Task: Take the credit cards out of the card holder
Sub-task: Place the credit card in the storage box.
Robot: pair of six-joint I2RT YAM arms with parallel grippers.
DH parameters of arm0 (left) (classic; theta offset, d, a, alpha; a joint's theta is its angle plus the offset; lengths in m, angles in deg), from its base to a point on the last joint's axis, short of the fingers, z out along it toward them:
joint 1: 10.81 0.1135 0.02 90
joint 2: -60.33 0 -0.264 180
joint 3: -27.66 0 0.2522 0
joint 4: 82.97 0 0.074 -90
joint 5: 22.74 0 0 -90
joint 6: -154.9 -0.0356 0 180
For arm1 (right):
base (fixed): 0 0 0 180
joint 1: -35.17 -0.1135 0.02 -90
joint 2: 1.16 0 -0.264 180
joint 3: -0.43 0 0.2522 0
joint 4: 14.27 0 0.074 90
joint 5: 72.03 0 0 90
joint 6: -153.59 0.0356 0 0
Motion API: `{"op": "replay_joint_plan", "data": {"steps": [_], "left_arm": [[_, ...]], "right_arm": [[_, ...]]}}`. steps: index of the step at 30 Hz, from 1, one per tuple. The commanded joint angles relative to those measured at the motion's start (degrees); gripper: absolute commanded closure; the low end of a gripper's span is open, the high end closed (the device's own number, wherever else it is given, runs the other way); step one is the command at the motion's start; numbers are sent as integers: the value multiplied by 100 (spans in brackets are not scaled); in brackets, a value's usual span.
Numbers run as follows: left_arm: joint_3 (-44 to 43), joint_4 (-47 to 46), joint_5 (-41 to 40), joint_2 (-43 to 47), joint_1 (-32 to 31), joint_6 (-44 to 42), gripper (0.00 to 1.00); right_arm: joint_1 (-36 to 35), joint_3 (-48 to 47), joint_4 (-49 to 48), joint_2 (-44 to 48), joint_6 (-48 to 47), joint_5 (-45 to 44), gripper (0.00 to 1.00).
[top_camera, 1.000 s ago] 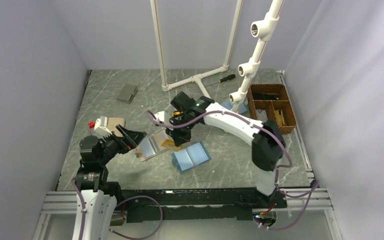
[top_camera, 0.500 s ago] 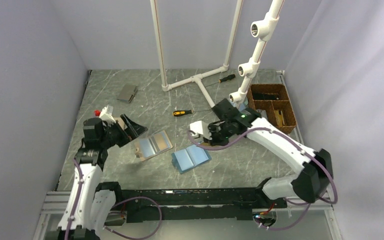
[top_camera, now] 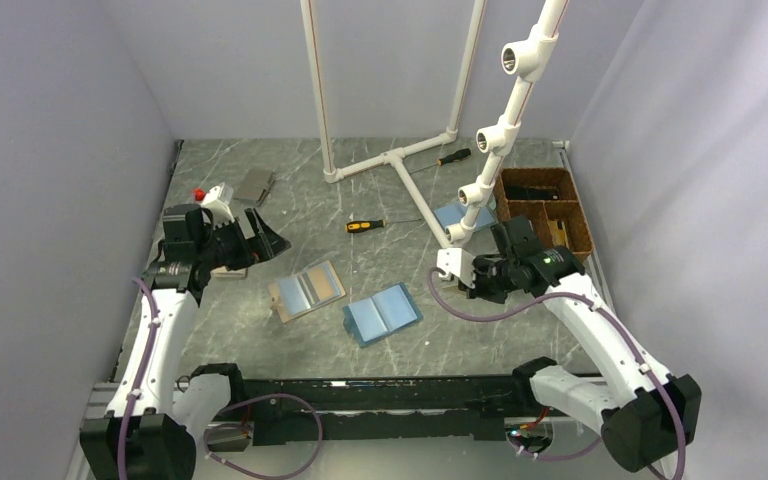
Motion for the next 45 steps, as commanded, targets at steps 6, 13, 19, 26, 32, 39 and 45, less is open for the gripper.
{"op": "replay_joint_plan", "data": {"steps": [6,13,19,26,32,39,45], "left_arm": [[-77,60,-89,186,3,-315,4],[-83,95,-181,266,2,-341,4],[-81,94,-202,295,3,-351,4],[-82,100,-246,335,2,-355,4],[-83,102,-251,335,3,-351,4],[-82,114,-286,335,-5,-351,4],[-83,100,-282,318,0,-351,4]], "right_arm": [[788,531,-325,239,-332,-89,100],[1173,794,-705,219,-255,-104,100],[1674,800,-851,77,-258,19,100],[2975,343,-511,-198,-679,805,100],[3862,-30,-683,-385,-574,905,100],[4581,-370,-1058,-608,-343,1043,100],[4923,-706,-1513,-1009,180,890,100]]}}
